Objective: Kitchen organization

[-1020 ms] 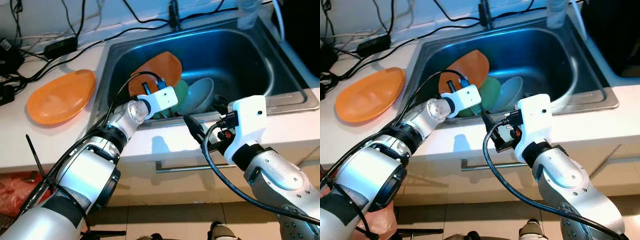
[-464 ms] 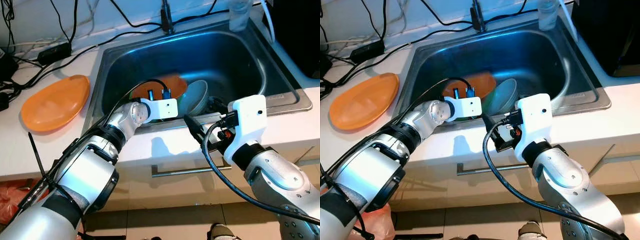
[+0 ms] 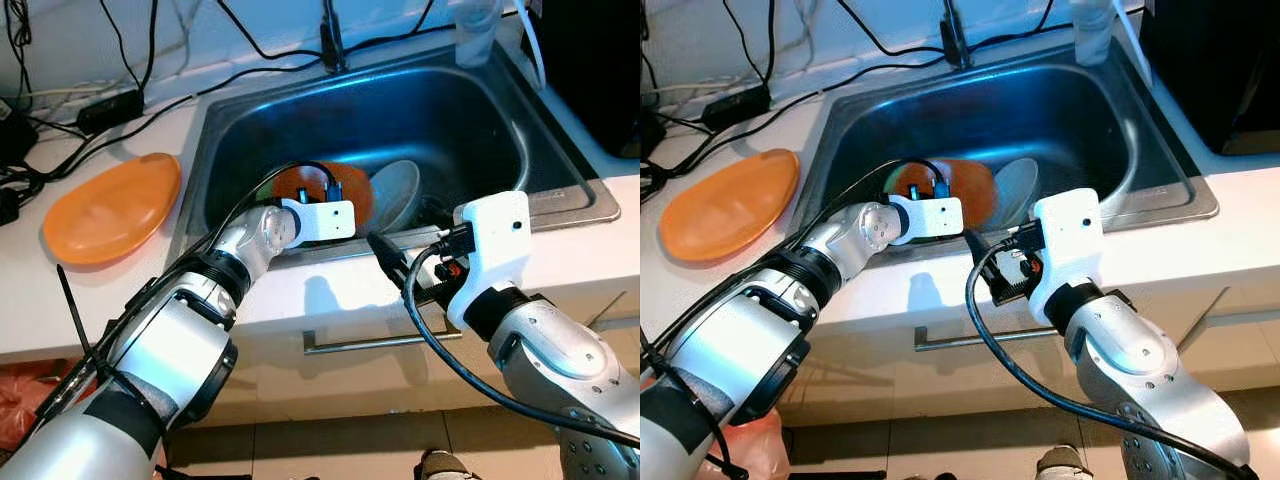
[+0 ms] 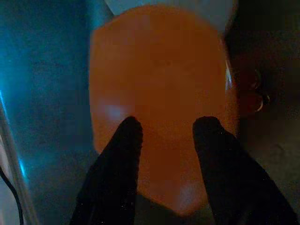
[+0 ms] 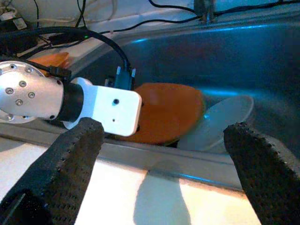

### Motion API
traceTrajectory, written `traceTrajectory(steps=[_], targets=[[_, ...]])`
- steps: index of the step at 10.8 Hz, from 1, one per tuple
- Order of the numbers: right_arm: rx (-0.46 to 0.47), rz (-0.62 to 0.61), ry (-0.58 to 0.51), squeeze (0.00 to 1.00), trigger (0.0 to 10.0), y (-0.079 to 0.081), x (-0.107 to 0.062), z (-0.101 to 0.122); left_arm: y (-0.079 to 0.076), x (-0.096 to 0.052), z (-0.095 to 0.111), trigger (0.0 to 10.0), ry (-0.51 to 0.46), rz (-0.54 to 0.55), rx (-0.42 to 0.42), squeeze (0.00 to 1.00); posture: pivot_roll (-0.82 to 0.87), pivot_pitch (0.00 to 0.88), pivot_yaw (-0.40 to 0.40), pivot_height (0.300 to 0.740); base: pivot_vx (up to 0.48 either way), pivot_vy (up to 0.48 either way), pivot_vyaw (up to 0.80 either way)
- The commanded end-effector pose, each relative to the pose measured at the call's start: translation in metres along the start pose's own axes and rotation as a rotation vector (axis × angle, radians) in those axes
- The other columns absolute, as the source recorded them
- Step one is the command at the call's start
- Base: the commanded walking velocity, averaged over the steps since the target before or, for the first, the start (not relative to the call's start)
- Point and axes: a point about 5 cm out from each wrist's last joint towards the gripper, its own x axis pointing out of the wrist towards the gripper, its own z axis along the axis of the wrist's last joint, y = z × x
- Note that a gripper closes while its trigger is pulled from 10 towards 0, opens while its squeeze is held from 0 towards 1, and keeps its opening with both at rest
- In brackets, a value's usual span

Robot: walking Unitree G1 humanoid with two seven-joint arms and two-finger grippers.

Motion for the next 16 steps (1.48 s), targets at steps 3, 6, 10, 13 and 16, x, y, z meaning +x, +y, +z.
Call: traceTrajectory(steps=[3,6,10,13,16], targets=[[-0.007,0.037,0.002,0.0,10.0,0.001,0.008,0.0,-0.024,0.002,-0.016,10.0,0.034,-0.055,-0.081,1.0,-0.27,0.125,0.222,0.74,0.0,0.0,0.0],[-0.021,0.064,-0.021,0.0,10.0,-0.001,0.02,0.004,-0.007,-0.003,-0.017,10.0,-0.031,-0.011,-0.212,1.0,-0.22,0.079,0.206,0.74,0.0,0.0,0.0],[-0.027,0.12,-0.068,0.0,10.0,-0.001,0.041,0.009,0.028,-0.023,-0.036,10.0,-0.165,0.134,-0.477,1.0,-0.1,0.024,0.174,0.74,0.0,0.0,0.0],[-0.03,0.157,-0.089,0.0,10.0,0.0,0.052,0.009,0.04,-0.038,-0.062,10.0,-0.133,0.323,-0.538,1.0,-0.06,0.009,0.15,0.74,0.0,0.0,0.0],[-0.036,0.174,-0.096,0.0,10.0,0.001,0.056,0.009,0.063,-0.061,-0.095,10.0,-0.037,0.641,-0.708,1.0,-0.05,0.005,0.135,0.74,0.0,0.0,0.0]])
